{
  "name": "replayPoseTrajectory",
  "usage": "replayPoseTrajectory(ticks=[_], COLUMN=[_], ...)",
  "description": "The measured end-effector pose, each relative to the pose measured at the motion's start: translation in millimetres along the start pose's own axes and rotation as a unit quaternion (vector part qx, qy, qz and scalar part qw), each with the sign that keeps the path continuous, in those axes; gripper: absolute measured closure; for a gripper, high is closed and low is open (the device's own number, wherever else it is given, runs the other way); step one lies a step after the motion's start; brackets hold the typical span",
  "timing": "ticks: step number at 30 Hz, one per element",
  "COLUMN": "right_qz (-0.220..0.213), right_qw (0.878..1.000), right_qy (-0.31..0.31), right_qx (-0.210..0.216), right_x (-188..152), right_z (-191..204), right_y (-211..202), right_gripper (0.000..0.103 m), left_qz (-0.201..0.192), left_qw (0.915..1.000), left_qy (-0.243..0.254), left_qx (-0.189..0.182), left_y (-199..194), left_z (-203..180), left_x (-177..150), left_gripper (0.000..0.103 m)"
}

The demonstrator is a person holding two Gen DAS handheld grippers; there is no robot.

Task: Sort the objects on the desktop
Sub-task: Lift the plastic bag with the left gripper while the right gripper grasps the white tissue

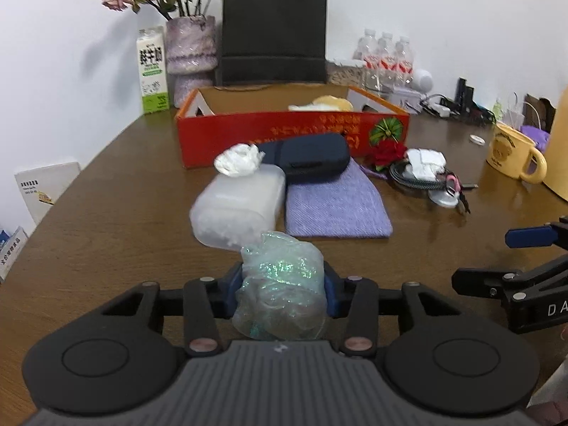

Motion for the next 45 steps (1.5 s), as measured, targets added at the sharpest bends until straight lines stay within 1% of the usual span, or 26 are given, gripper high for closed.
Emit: replayPoseTrajectory(ticks=[4, 8, 13, 17, 19, 21, 23, 24, 26, 28, 31, 32, 34, 36, 37, 45], right_qz=[-0.005, -0.016, -0.040, -0.056, -0.065, -0.066, -0.059, -0.056, -0.048, -0.046, -0.039, -0.037, -0.036, -0.044, -0.048, -0.077], right_qw=[1.000, 1.000, 0.999, 0.997, 0.996, 0.995, 0.996, 0.996, 0.996, 0.997, 0.997, 0.997, 0.997, 0.996, 0.996, 0.995], right_qy=[-0.007, -0.016, -0.014, -0.025, -0.041, -0.047, -0.046, -0.046, -0.044, -0.040, -0.040, -0.043, -0.053, -0.063, -0.068, -0.056], right_qx=[-0.003, -0.015, -0.033, -0.048, -0.052, -0.055, -0.056, -0.056, -0.054, -0.052, -0.051, -0.049, -0.044, -0.035, -0.032, -0.020], right_x=[7.4, 20.6, 40.3, 57.6, 66.9, 76.4, 84.7, 87.9, 93.5, 95.1, 93.2, 91.8, 89.4, 88.9, 88.5, 93.5], right_z=[-1.8, -8.9, -27.8, -42.9, -47.8, -54.3, -62.0, -64.9, -71.0, -75.6, -77.5, -77.2, -73.4, -68.5, -66.7, -65.4], right_y=[3.2, 6.6, 9.8, 18.0, 24.8, 35.8, 48.6, 54.6, 66.2, 74.5, 82.5, 83.7, 83.0, 78.9, 77.8, 62.0], right_gripper=[0.000, 0.000, 0.000, 0.000, 0.008, 0.009, 0.016, 0.022, 0.025, 0.032, 0.059, 0.062, 0.074, 0.080, 0.084, 0.085], left_qz=[-0.007, -0.020, -0.033, -0.033, -0.031, -0.027, -0.025, -0.025, -0.024, -0.021, -0.018, -0.017, -0.016, -0.015, -0.014, -0.013], left_qw=[0.9999, 0.9996, 0.9989, 0.9986, 0.9985, 0.9986, 0.9986, 0.9986, 0.9985, 0.9984, 0.9984, 0.9984, 0.9983, 0.9983, 0.9983, 0.9980], left_qy=[-0.010, -0.018, -0.030, -0.035, -0.037, -0.037, -0.038, -0.038, -0.038, -0.040, -0.042, -0.042, -0.043, -0.043, -0.043, -0.049], left_qx=[0.007, 0.012, 0.018, 0.023, 0.024, 0.026, 0.027, 0.028, 0.031, 0.033, 0.035, 0.035, 0.036, 0.036, 0.036, 0.036], left_y=[0.2, 0.0, 4.1, 12.1, 17.0, 22.2, 26.5, 28.3, 32.1, 36.6, 42.0, 43.3, 46.1, 47.7, 48.4, 48.9], left_z=[8.0, 13.8, 17.5, 16.5, 15.0, 13.0, 11.6, 11.1, 10.8, 11.7, 12.7, 13.0, 13.5, 13.9, 14.2, 19.5], left_x=[7.4, 19.6, 37.6, 50.1, 54.7, 58.7, 62.0, 63.6, 66.3, 69.0, 72.3, 73.0, 73.8, 74.1, 74.1, 73.9], left_gripper=[0.059, 0.058, 0.058, 0.057, 0.057, 0.057, 0.057, 0.057, 0.057, 0.057, 0.057, 0.057, 0.057, 0.057, 0.057, 0.057])
Point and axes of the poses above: each gripper's, at about its wrist camera, not at the fingertips, and y roughly the way its jaws point, z to its left, x to its top, the point moved 4 cm from there along y, roughly the way its jaws point, and after that the axes turned 12 degrees about x, right-handed, at the moved point
